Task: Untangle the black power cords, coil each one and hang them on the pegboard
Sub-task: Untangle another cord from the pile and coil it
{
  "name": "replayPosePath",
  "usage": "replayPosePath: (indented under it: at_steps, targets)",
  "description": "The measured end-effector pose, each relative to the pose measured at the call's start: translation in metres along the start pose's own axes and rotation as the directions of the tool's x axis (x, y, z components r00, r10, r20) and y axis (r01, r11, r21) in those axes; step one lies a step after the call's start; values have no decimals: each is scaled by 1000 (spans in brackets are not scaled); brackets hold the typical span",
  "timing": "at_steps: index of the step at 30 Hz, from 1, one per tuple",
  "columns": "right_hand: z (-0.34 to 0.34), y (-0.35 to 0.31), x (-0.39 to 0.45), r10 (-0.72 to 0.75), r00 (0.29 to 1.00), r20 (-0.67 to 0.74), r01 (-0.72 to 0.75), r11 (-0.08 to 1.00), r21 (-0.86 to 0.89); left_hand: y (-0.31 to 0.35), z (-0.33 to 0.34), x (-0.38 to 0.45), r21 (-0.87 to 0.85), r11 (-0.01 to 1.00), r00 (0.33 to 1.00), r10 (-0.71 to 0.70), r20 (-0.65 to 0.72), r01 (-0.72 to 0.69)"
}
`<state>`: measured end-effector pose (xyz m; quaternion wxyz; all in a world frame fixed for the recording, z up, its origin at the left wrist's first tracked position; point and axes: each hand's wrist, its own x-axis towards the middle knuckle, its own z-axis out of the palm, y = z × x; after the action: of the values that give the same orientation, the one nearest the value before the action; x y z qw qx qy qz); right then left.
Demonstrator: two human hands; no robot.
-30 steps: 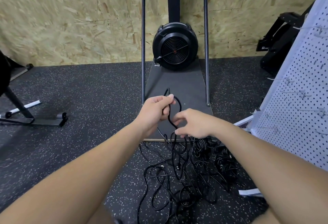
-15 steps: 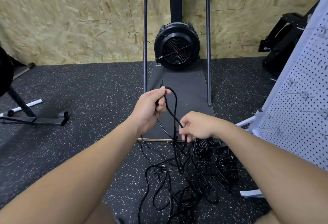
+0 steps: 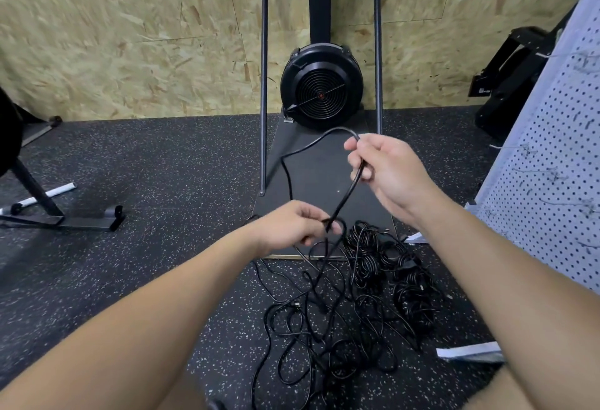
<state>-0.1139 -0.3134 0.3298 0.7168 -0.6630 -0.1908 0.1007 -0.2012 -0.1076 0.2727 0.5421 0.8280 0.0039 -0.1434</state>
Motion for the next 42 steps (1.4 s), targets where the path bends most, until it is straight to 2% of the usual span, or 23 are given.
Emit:
replayPosePath:
  at_steps: [2,6,9,12,20,23,27,30,32,34,37,40,42]
  targets:
    - [-1,-1,-1,23,999,-27,-21,998,65,0,6,-2,55,998,998,0,67,-4]
    - [-2,-2,-7,90,996,10,-91,994,66,-8,3,1,32,999,999,24,-44,-22]
    - [-2,4,-13,182,979,95,-162,969,-189,-9,0,2,-80,996,991,35,-127,-46]
    - [0,20,-16,244,954,175,-134,868,-479,-8,-2,6,-105,991,973,54,-224,-79]
    - [22,64,-23,469,803,369,-33,653,-756,19,9,11,-392,891,947,112,-300,-229]
    - [28,75,-23,431,843,322,11,584,-812,25,9,12,-467,853,951,101,-292,-234]
    - [35,87,-20,416,863,285,-59,645,-762,25,7,12,-473,851,956,103,-275,-228]
    - [36,92,-17,402,883,241,-70,622,-780,22,5,16,-460,857,955,111,-277,-233]
    - [37,85,-14,394,891,225,-115,676,-728,18,2,19,-392,892,945,103,-311,-226]
    - [37,70,-12,334,929,157,-165,757,-632,11,-2,22,-275,945,930,68,-362,-176]
    - [32,50,-9,232,972,-37,-225,871,-436,0,-11,28,-166,980,927,43,-371,-112]
    - [23,41,-2,198,961,-195,-246,934,-261,-15,-24,33,87,996,932,52,-358,-22]
    - [19,31,2,257,945,-202,-263,965,-1,-25,-26,34,237,972,951,68,-301,5]
